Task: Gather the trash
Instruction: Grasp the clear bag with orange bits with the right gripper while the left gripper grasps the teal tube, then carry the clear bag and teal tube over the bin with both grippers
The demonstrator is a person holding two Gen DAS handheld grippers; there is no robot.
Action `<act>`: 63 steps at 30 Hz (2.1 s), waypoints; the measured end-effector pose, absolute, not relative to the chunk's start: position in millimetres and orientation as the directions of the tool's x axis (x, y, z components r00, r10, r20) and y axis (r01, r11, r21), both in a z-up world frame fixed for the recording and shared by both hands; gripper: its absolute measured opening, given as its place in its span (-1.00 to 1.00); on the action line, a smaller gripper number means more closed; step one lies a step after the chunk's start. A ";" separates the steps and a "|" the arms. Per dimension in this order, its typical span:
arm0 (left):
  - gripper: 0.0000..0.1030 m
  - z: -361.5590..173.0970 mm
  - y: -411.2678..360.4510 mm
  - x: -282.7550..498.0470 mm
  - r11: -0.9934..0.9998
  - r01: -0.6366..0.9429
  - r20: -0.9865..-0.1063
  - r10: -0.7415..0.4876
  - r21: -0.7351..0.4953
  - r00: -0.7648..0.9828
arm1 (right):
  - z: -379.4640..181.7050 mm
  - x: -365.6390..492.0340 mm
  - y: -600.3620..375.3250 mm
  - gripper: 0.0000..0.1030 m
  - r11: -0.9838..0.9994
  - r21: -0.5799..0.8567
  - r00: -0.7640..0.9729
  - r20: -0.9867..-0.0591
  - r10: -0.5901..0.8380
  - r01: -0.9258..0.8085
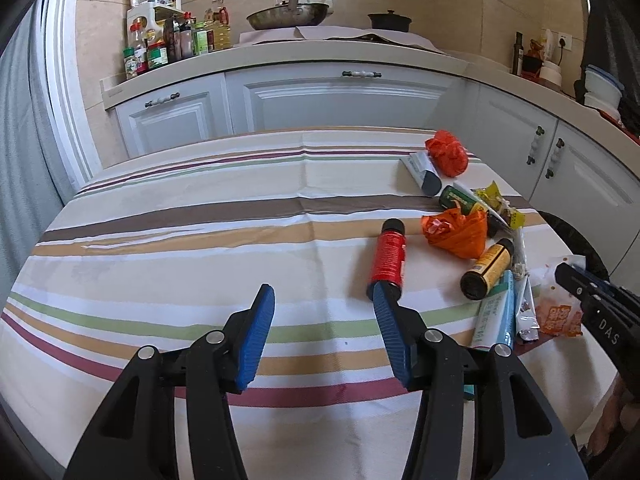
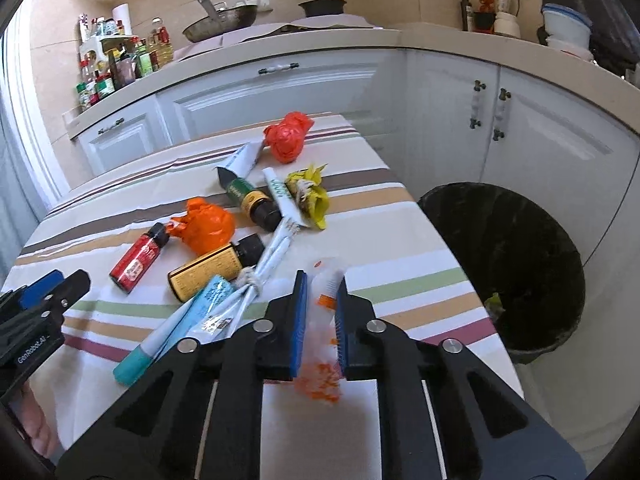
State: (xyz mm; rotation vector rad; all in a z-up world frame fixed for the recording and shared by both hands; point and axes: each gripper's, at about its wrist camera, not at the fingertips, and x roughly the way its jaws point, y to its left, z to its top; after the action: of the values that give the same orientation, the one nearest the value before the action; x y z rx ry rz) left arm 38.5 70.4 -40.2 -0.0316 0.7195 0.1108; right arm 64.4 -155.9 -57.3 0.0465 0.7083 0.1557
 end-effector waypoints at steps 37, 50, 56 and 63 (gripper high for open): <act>-0.84 -61.7 -2.3 19.2 0.984 0.177 -0.686 -0.132 -0.005 0.716 | -52.3 34.0 -206.7 -0.82 0.995 0.076 0.794 -0.599 0.103 -0.071; -0.90 -39.8 6.6 10.1 0.989 0.144 -0.633 -0.129 -0.028 0.763 | -42.1 31.7 -203.8 -0.83 0.995 0.053 0.812 -0.575 0.101 -0.087; -0.90 -16.5 -1.0 19.8 0.986 0.155 -0.592 -0.158 -0.058 0.790 | -23.9 33.3 -213.6 -0.83 0.997 0.023 0.845 -0.530 0.077 -0.077; -0.90 6.8 -37.6 49.2 0.967 0.233 -0.549 -0.251 -0.105 0.797 | -6.2 49.7 -251.7 -0.83 1.000 -0.015 0.877 -0.480 -0.004 -0.004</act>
State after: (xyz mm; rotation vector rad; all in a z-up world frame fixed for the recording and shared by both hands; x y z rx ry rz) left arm 49.2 -37.6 6.8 -0.0323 0.5936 -0.2598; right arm 49.7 -251.7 -6.2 -0.0155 0.5011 0.0002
